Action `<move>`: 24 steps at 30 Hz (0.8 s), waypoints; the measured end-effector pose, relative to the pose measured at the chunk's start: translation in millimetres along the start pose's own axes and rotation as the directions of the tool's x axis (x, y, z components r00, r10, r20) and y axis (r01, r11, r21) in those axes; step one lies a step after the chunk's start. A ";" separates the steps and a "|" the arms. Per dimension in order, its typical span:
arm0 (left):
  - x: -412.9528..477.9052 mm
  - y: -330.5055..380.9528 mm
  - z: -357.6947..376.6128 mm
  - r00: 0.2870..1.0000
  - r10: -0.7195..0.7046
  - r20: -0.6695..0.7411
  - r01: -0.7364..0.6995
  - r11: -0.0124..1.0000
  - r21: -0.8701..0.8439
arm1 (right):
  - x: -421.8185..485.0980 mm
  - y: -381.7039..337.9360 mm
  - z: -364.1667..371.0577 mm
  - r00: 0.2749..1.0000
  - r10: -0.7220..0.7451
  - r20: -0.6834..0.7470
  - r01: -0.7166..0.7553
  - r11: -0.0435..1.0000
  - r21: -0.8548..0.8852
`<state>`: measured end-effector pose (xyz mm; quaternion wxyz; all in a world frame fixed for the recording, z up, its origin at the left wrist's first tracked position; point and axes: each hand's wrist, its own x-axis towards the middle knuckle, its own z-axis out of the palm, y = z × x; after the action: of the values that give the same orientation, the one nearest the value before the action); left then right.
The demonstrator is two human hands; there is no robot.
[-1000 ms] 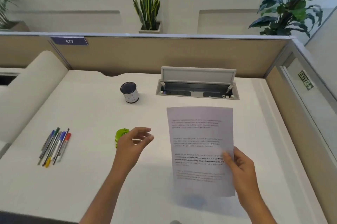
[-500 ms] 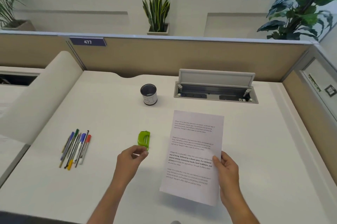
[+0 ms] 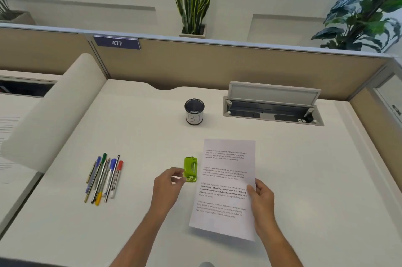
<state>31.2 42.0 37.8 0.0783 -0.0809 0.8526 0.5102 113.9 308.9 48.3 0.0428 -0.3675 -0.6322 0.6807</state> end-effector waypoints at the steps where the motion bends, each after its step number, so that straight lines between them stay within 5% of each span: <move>1: 3.7 -2.4 0.5 1.000 0.020 0.011 -0.021 1.000 0.021 | 2.5 1.5 4.5 1.000 -0.008 -0.003 0.008 1.000 -0.020; 13: 44.6 -24.0 10.7 0.975 0.078 0.208 -0.123 0.970 0.209 | 29.3 3.3 34.1 0.997 -0.072 -0.018 0.068 0.984 -0.166; 24: 54.2 -36.8 19.5 0.972 0.076 0.224 -0.138 0.953 0.271 | 52.3 6.3 47.8 0.999 -0.048 0.006 0.048 0.983 -0.177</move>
<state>-12.6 39.0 -14.6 0.1512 0.0324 0.9071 0.3914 52.0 295.3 16.0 0.0259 -0.3537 -0.6989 0.6211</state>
